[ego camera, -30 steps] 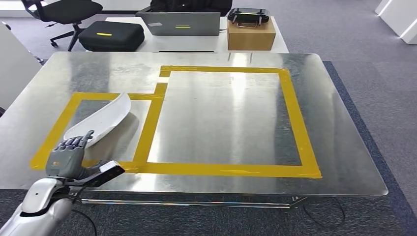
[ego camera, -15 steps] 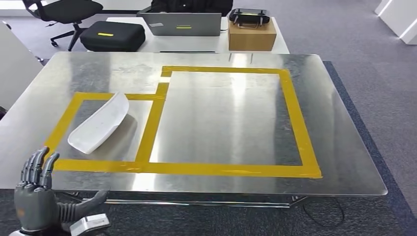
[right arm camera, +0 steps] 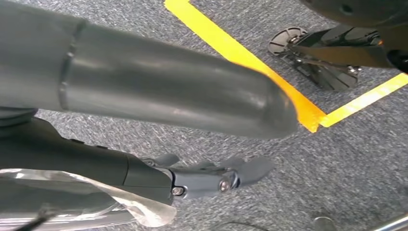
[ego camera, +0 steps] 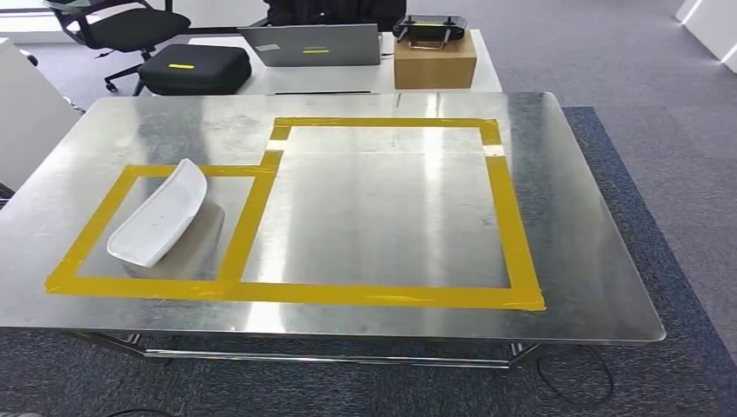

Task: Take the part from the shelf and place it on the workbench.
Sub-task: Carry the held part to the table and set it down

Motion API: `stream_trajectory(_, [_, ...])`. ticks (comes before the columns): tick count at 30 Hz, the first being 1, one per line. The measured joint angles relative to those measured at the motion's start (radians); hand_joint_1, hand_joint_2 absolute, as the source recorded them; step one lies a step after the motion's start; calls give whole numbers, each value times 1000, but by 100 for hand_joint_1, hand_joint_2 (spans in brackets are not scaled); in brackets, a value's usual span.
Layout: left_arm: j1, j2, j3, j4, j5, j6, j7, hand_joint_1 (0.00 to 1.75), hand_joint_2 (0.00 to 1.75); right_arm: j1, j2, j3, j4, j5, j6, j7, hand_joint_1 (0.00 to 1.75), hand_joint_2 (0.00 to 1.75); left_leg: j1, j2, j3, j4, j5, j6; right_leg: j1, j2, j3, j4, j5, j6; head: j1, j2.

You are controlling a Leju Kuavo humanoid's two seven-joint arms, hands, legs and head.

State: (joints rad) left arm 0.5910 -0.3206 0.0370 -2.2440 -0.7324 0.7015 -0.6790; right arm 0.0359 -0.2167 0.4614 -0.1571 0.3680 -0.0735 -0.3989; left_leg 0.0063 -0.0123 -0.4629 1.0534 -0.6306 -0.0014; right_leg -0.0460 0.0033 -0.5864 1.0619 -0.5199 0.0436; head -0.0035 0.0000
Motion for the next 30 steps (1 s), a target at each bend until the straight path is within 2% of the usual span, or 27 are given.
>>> stream_trajectory(3, [10,-8,19,-2,39,0,0,0,0,0,0,-5,1,-1,-3,0,0,0,1,2,-68,167,-106,-5,7,-9,-22,0,15,-18,-4,0])
stream_trajectory(4, [13,-10,25,-2,44,0,0,0,0,1,0,-6,1,-1,-3,0,0,0,1,2,-84,211,-124,-4,11,-12,-29,0,20,-21,-4,0])
stream_trajectory(5, [14,-11,29,-2,47,0,0,0,0,1,0,-7,2,-1,-3,0,0,0,0,2,-84,224,-120,0,15,-14,-36,0,25,-22,-4,0])
stream_trajectory(6, [15,-12,32,-2,49,0,0,0,0,0,0,-8,2,-1,-3,0,0,0,-1,3,-67,197,-97,7,19,-15,-42,0,32,-23,-4,0])
stream_trajectory(8, [16,-14,36,-3,51,0,0,0,0,0,1,-8,3,-1,-3,0,0,0,-8,3,7,63,-32,27,25,-16,-53,0,45,-23,-3,0])
stream_trajectory(10, [17,-16,41,-5,52,0,0,0,0,0,4,-9,3,-1,-4,0,0,0,-18,7,60,-44,6,38,26,-17,-58,-4,61,-18,-3,0])
stream_trajectory(11, [17,-17,42,-6,52,0,0,0,0,0,5,-9,3,-1,-4,0,0,0,-21,9,67,-63,11,39,26,-17,-58,-6,66,-15,-3,0])
stream_trajectory(15, [19,-18,44,-6,54,0,0,0,0,0,6,-9,3,-1,-4,0,0,0,-25,10,64,-66,18,37,24,-18,-58,-10,74,-11,-5,0])
stream_trajectory(16, [19,-18,46,-6,62,0,0,0,0,0,6,-10,4,-1,-4,0,0,0,-26,10,61,-70,25,39,23,-18,-58,-16,82,-5,-5,0])
stream_trajectory(18, [20,-20,52,-6,88,0,1,0,0,2,6,-11,5,-2,-5,-1,0,0,-24,13,29,-86,68,53,21,-12,-79,49,3,9,-2,0])
stream_trajectory(20, [20,-21,59,-5,105,-1,4,0,0,3,6,-14,8,-3,-6,-2,0,0,-22,16,-15,-95,115,64,23,-6,-104,177,-100,18,1,0])
stream_trajectory(21, [19,-21,61,-5,106,-1,4,0,0,3,6,-15,8,-4,-6,-3,0,0,-23,16,-30,-92,124,64,24,-6,-99,213,-102,19,2,0])
stream_trajectory(22, [19,-21,64,-5,107,-1,5,0,0,3,6,-15,9,-5,-6,-4,0,0,-23,17,-45,-88,133,63,25,-6,-80,219,-84,19,2,0])
stream_trajectory(23, [19,-21,66,-4,107,-1,5,0,0,3,6,-16,9,-6,-6,-4,0,0,-23,17,-59,-83,141,61,25,-6,-42,188,-54,19,2,0])
stream_trajectory(24, [19,-21,67,-4,107,-1,5,0,0,3,5,-16,9,-7,-6,-5,0,0,-23,17,-70,-76,147,60,26,-6,9,128,-31,17,2,0])
stream_trajectory(25, [19,-21,68,-4,107,-1,6,0,0,2,4,-16,9,-8,-7,-6,0,0,-25,17,-82,-67,151,57,27,-5,68,50,-21,14,2,0])
stream_trajectory(26, [19,-21,69,-4,107,-1,6,0,0,2,3,-16,9,-9,-9,-7,0,0,-26,17,-92,-58,155,54,29,-5,116,-18,-26,10,2,0])
stream_trajectory(27, [21,-21,70,-4,107,-1,6,0,44,1,1,-17,9,-11,-10,-8,0,44,-27,18,-99,-51,160,49,31,-5,143,-66,-36,7,2,0])
stream_trajectory(28, [22,-21,70,-4,107,-1,6,0,87,0,0,-18,9,-12,-12,-9,0,87,-28,18,-107,-46,165,44,33,-5,152,-92,-47,2,3,0])
stream_trajectory(30, [28,-21,71,-4,103,-1,7,0,175,2,0,-20,10,-14,-18,-13,0,175,-28,17,-118,-40,169,32,29,-7,138,-102,-48,-12,3,0])
